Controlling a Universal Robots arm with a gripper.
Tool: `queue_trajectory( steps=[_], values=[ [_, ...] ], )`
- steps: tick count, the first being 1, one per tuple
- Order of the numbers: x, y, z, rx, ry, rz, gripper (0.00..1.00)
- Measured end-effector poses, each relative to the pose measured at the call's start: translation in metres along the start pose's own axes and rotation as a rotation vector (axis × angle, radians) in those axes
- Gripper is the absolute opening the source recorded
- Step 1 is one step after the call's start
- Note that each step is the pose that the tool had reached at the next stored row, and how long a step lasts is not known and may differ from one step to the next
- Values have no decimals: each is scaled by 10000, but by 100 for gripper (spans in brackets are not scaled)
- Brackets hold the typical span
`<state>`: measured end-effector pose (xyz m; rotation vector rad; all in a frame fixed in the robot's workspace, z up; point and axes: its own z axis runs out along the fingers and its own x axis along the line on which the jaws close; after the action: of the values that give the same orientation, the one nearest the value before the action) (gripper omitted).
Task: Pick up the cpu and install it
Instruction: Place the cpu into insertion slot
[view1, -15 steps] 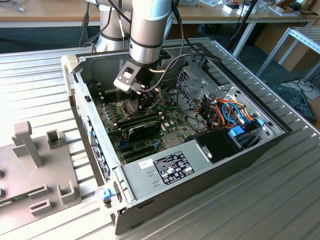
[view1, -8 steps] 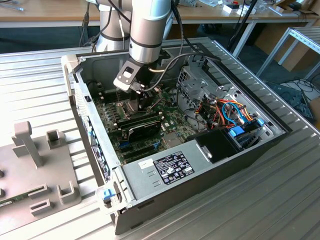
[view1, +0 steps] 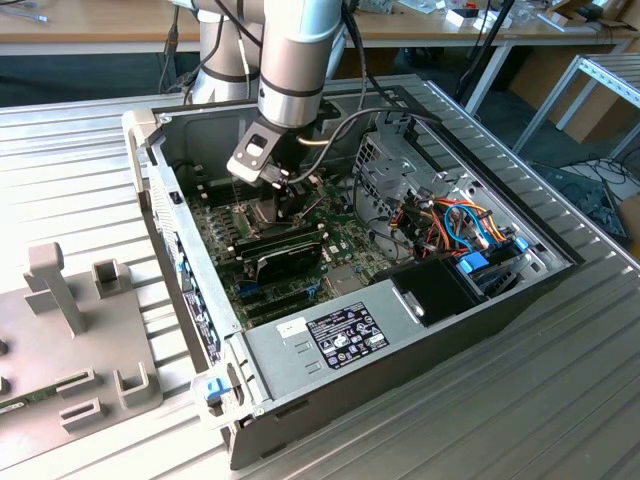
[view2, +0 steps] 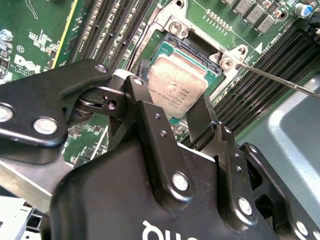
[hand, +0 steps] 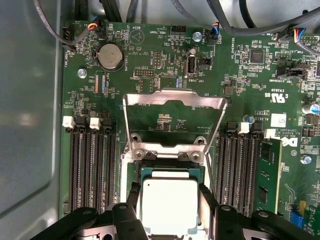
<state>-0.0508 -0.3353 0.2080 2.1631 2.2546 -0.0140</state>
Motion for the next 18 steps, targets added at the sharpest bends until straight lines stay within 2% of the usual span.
queue_trajectory(
  steps=[18],
  values=[
    [25,-2,51,-3,4,35,55]
  ],
)
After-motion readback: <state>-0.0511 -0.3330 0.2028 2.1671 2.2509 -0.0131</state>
